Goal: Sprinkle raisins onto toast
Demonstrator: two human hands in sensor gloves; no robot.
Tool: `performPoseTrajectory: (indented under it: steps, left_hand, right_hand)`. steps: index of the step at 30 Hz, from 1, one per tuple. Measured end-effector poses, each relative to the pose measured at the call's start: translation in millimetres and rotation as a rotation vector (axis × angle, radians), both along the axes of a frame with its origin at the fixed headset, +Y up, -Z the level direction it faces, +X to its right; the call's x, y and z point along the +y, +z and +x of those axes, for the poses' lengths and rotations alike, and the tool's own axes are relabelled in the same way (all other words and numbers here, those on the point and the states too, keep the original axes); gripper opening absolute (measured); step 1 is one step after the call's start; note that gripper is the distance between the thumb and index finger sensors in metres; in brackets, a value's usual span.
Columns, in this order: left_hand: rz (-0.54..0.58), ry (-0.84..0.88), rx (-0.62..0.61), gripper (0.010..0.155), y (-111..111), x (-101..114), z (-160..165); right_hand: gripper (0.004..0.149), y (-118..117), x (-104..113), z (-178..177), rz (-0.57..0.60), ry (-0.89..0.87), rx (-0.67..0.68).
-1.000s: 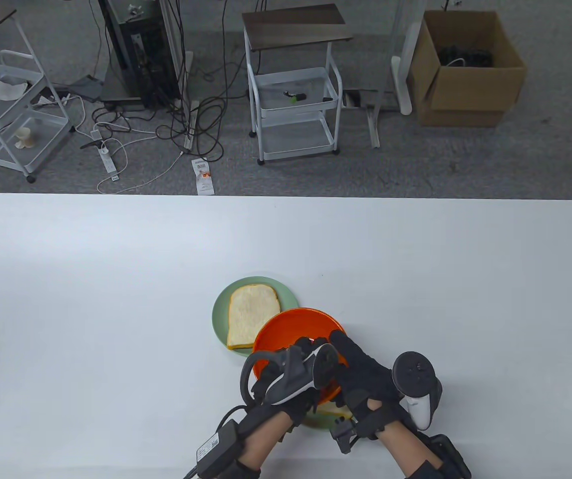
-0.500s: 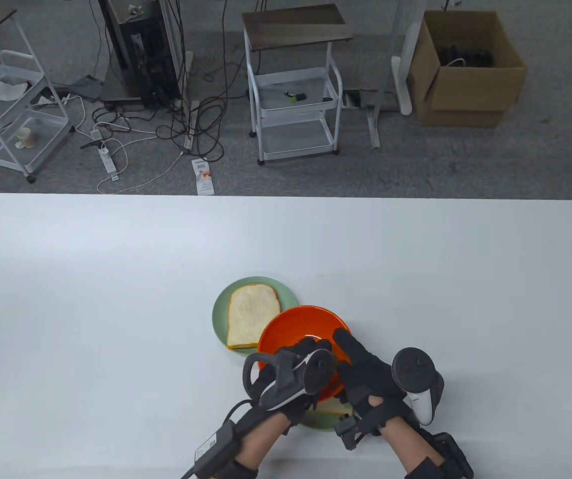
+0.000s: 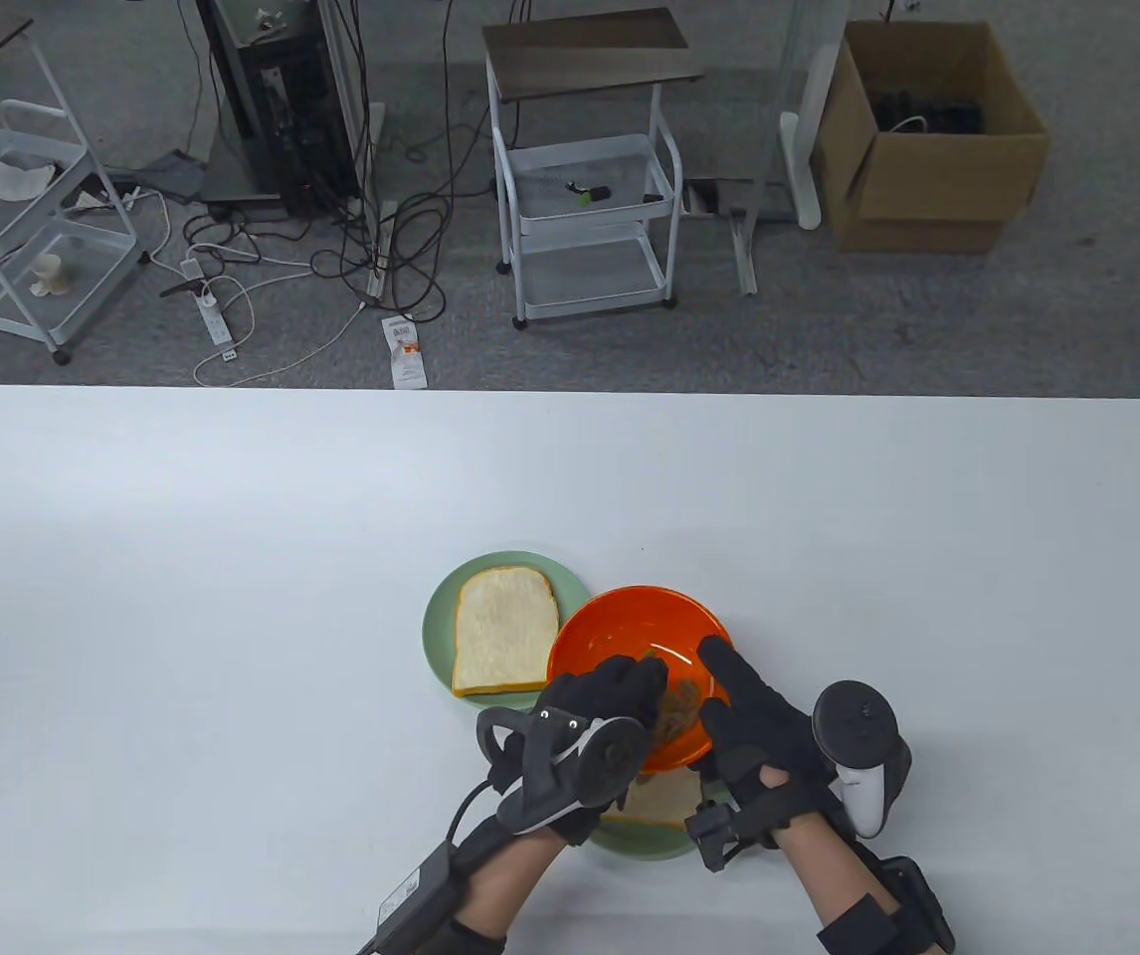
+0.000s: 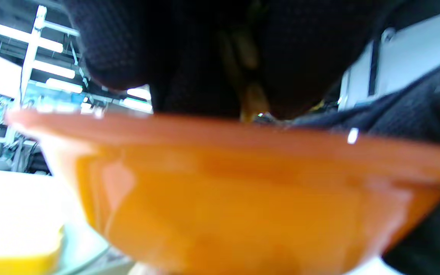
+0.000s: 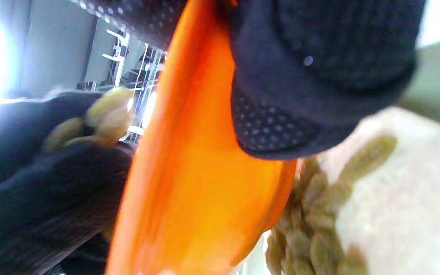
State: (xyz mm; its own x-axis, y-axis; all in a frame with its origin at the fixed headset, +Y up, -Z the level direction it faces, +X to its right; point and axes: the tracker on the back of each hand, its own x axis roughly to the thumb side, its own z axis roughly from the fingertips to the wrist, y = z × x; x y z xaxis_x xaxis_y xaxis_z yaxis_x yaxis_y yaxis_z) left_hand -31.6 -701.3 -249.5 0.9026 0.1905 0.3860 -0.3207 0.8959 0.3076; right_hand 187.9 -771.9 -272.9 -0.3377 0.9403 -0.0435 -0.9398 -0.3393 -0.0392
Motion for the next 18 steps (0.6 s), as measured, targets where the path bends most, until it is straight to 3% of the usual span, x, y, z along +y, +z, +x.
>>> performPoseTrajectory:
  steps: [10,14,18]
  left_hand:
    - [-0.098,-0.063,-0.090,0.048,-4,-13,10]
    - [-0.224,-0.204,-0.151,0.047,-7,-29,24]
    - [-0.345,-0.443,-0.078,0.046,-6,-39,37]
  right_hand:
    - [0.057,-15,4,49,0.050,0.042,-0.187]
    - [0.057,-19,1,66,0.050,0.090,-0.254]
    - [0.057,-21,-1,71,0.051,0.111,-0.281]
